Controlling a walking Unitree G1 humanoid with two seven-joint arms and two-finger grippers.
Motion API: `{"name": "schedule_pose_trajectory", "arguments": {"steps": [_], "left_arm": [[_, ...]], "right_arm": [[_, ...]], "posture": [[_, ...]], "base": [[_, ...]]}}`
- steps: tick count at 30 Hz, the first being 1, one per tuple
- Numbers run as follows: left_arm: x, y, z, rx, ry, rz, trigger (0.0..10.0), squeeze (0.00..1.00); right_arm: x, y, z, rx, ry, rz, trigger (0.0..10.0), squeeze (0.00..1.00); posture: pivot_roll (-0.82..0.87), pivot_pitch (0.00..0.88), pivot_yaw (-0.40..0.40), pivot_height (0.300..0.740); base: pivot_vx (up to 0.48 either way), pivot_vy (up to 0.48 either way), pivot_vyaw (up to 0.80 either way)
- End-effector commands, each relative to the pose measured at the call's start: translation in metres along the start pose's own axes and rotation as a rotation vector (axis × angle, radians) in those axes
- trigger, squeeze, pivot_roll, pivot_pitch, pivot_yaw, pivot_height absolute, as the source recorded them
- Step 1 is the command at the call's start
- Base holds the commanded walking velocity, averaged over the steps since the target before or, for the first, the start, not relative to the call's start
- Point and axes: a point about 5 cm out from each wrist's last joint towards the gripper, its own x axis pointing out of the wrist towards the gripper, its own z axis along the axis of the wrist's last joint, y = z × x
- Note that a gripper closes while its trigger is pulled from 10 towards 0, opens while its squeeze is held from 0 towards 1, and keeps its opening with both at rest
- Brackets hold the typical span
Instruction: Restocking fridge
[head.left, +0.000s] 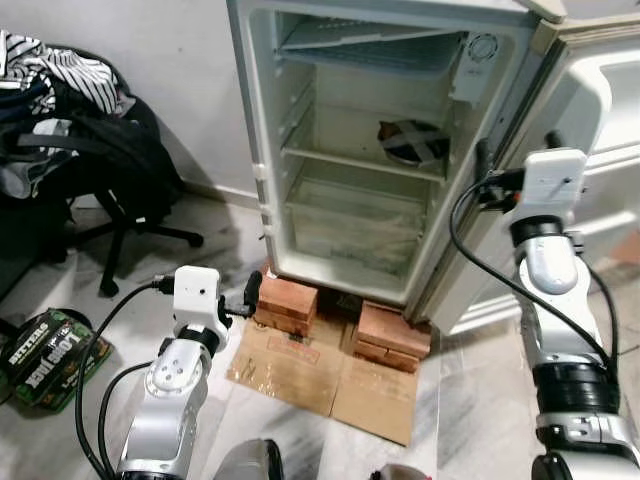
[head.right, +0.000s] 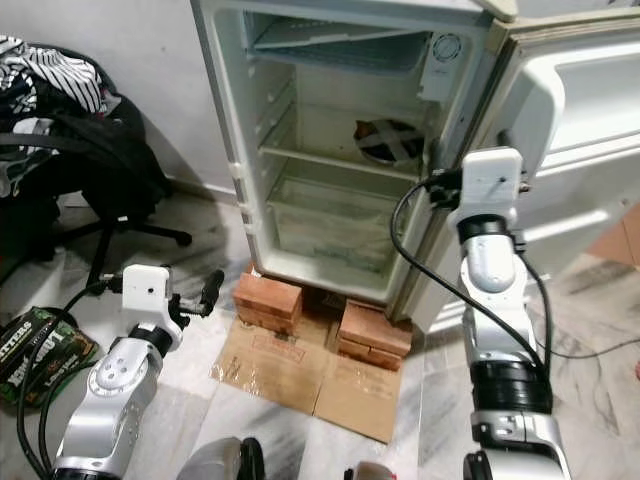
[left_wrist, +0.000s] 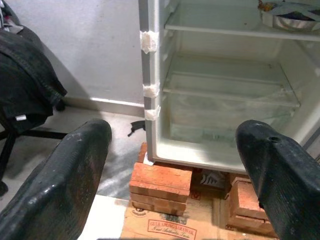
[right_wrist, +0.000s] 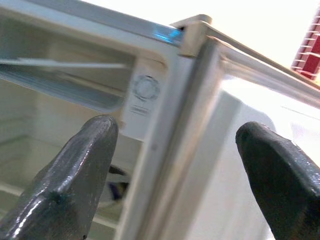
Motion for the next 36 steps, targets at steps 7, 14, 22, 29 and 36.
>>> {"name": "schedule_pose_trajectory", "arguments": {"steps": [7, 14, 22, 29, 36], "left_arm": [[-0.001, 0.004, 0.003, 0.013, -0.002, 0.014, 10.0, 0.00], [-0.001, 0.003, 0.003, 0.016, 0.000, 0.006, 10.0, 0.00], [-0.004, 0.005, 0.003, 0.018, 0.004, 0.017, 10.0, 0.00], [-0.003, 0.006, 0.003, 0.020, 0.005, 0.019, 10.0, 0.00], [-0.005, 0.003, 0.006, 0.007, -0.012, -0.033, 10.0, 0.00]], "right_arm": [[0.015, -0.021, 0.004, -0.073, 0.027, -0.072, 10.0, 0.00], [0.031, -0.017, 0.001, -0.017, 0.101, -0.127, 0.0, 0.00], [0.039, -0.019, -0.001, -0.029, 0.135, -0.194, 0.0, 0.00], [0.035, -0.032, -0.010, -0.069, 0.174, -0.269, 0.0, 0.00], [0.014, -0.029, -0.021, -0.067, 0.165, -0.164, 10.0, 0.00]], "posture": [[0.00, 0.107, 0.032, 0.740], [0.01, 0.110, 0.035, 0.740], [0.02, 0.111, 0.032, 0.740], [0.02, 0.110, 0.031, 0.740], [0.02, 0.110, 0.031, 0.740]], "base": [[0.000, 0.000, 0.00], [0.000, 0.000, 0.00], [0.000, 0.000, 0.00], [0.000, 0.000, 0.00], [0.000, 0.000, 0.00]]}}
